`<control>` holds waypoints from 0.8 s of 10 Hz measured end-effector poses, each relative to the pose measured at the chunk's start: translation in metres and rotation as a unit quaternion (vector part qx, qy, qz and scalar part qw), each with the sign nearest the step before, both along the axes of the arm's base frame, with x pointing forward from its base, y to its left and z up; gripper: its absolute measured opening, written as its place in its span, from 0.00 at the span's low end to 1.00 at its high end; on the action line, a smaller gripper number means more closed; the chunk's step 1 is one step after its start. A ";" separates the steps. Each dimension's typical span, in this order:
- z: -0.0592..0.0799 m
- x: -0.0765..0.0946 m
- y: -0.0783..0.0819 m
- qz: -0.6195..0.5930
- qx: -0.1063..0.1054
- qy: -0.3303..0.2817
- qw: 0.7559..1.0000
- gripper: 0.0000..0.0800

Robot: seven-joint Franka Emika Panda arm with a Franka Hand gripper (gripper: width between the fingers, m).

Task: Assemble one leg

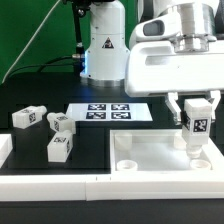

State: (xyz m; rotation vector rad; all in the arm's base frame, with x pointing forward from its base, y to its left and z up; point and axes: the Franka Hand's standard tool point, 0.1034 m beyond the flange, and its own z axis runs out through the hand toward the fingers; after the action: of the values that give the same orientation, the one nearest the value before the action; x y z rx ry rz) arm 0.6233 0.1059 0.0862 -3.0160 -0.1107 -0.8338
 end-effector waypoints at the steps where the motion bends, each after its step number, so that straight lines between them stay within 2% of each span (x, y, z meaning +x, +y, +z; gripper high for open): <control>1: -0.004 -0.001 0.003 0.002 -0.001 0.002 1.000 0.35; 5: -0.004 0.001 0.005 0.004 -0.001 -0.005 1.000 0.35; 8: -0.004 0.004 0.001 0.008 -0.005 -0.018 1.000 0.35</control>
Offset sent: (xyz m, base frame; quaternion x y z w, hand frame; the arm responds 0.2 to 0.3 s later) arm -0.0016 0.0052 -0.0070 0.0000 0.0090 0.0065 0.9999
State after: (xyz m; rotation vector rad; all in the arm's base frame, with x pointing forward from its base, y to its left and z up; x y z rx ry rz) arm 0.6277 0.1070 0.0818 -3.0070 -0.1387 -0.8895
